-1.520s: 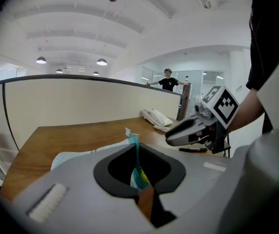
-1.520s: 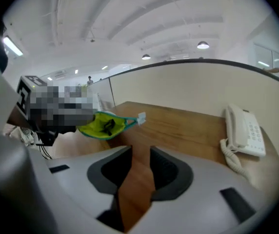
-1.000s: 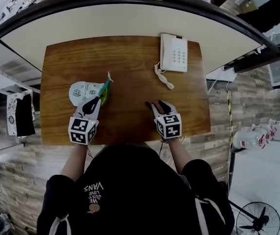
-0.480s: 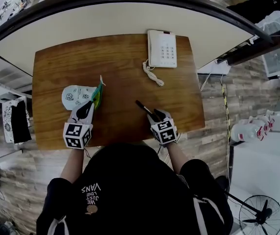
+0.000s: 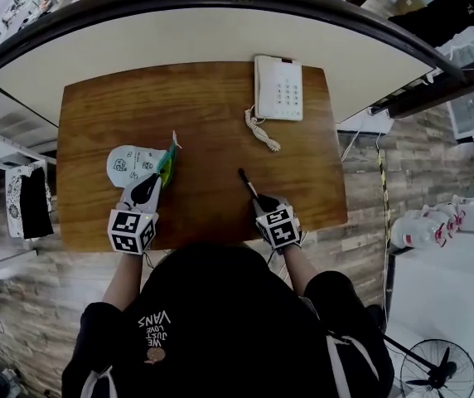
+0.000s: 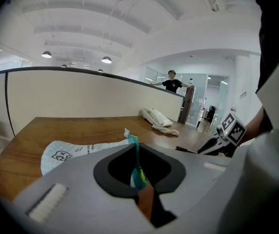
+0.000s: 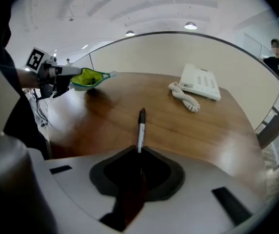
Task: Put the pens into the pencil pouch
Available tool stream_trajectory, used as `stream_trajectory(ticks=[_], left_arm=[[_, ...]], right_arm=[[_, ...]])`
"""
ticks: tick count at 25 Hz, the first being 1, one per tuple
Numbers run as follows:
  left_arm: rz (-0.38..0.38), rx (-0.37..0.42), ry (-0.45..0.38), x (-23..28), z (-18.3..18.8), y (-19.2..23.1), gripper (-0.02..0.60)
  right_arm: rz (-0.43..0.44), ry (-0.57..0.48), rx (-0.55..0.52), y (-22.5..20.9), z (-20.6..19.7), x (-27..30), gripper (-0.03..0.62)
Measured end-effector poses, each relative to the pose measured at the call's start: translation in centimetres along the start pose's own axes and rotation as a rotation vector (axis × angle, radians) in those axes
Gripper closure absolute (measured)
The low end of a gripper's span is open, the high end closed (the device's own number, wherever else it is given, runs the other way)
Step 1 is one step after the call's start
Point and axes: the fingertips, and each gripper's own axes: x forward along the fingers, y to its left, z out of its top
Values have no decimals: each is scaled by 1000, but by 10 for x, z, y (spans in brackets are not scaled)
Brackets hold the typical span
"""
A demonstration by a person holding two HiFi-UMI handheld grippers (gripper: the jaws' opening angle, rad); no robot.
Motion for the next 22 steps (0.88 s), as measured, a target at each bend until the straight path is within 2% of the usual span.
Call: stream_trajectory(ticks=[6, 12, 18, 22], left_arm=[[-8, 3, -1, -2, 0, 0, 551], [-17, 10, 1, -5, -1, -1, 551], [-29, 37, 5, -7, -5, 0, 551], [-35, 46, -2, -10, -3, -2, 551]], right_arm=[[29, -21, -30, 16, 21, 0, 540], [108, -86, -91, 51, 64, -2, 542], [202, -127, -231, 94, 106, -4, 542], [279, -118, -297, 121, 121, 0, 540]])
